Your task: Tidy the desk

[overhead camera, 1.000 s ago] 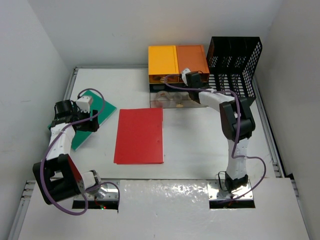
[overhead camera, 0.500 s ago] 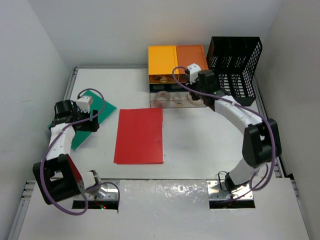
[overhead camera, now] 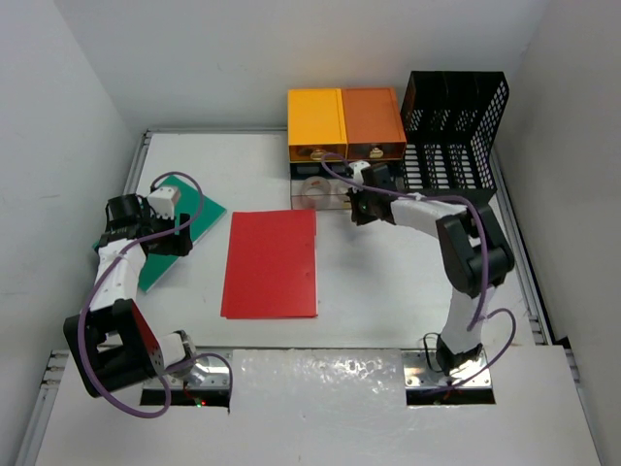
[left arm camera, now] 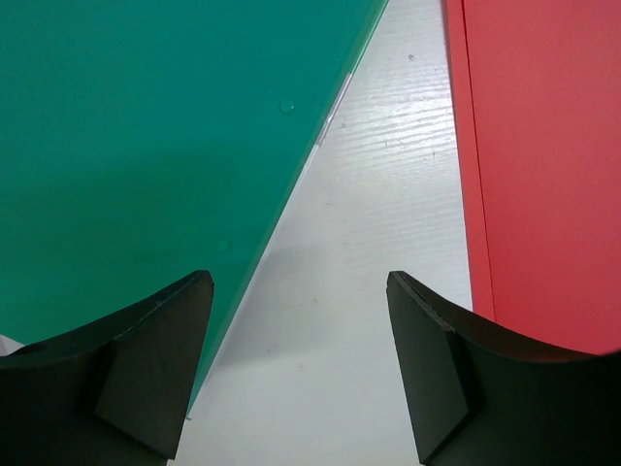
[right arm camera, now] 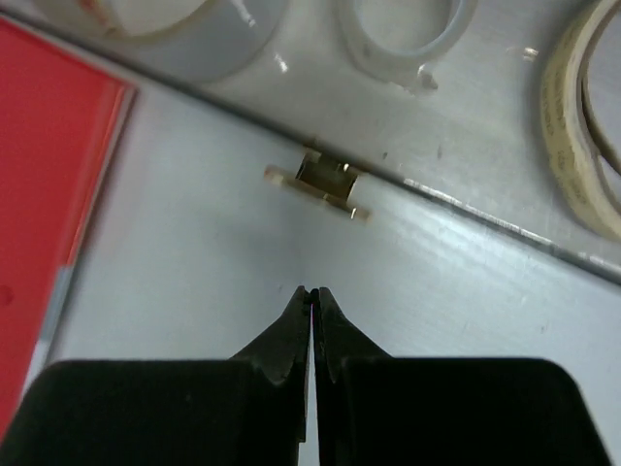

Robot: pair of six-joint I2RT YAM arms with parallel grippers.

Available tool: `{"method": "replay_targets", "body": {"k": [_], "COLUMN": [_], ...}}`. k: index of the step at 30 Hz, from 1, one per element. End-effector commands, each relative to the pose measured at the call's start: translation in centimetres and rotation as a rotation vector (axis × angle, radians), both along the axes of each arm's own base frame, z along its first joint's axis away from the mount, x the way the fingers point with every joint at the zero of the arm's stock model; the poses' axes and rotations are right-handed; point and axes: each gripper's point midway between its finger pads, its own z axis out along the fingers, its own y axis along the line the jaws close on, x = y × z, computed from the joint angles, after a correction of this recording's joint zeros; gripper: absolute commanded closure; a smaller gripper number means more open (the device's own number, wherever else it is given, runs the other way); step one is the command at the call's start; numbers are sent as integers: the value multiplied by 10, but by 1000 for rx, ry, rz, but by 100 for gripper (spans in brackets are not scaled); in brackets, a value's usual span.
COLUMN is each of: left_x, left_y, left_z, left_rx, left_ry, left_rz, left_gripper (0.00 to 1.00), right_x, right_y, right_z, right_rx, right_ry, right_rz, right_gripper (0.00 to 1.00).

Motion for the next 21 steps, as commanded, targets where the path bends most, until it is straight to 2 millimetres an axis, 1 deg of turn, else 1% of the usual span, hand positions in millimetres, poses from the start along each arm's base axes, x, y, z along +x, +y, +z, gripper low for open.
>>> {"method": "replay_targets", "body": {"k": [1,3,7,8,10,11,12,13,14,15,16,17,19,21], "left_x": [11,10,10,11,11,11,11,12,12,12,12,12,11,8], "left_y": [6,7,10,11,14,14,16,16,17,19,19,20,24,30], "left_z": [16,14,13,14,12,12,10,10,9,8,7,5,4,0], "left_rx": [25,30,44,47,55,55,61,62,64,68,69,72,88,119], "left_ry": [-59,-53,-49,-51,-43,-39,-33,-33,-30,-22,-17,-12,-4,12], "left_rz": [-2,2,9,14,20,23,26,29,31,37,39,41,52,69], "left_gripper": [29,29,29,29,29,29,29,29,29,29,29,29,28,28], "right_x": [48,79,109,120,132,143,148,157,161,166,170,176,179,179], "right_y": [7,1,-3,-2,-7,-10,-12,-11,-10,-10,-9,-7,-8,-11], "right_z": [24,26,37,40,41,50,42,46,45,38,36,40,34,33], "right_rx": [-1,-71,-101,-105,-132,-144,-155,-148,-146,-143,-139,-128,-130,-130], "right_ry": [-121,-180,-277,-314,-344,-377,-372,-392,-399,-402,-409,-425,-421,-430], "right_rz": [-46,-85,-127,-138,-167,-190,-198,-206,-205,-207,-208,-211,-220,-236], "right_gripper": [100,100,100,100,100,100,100,100,100,100,100,100,100,100]}}
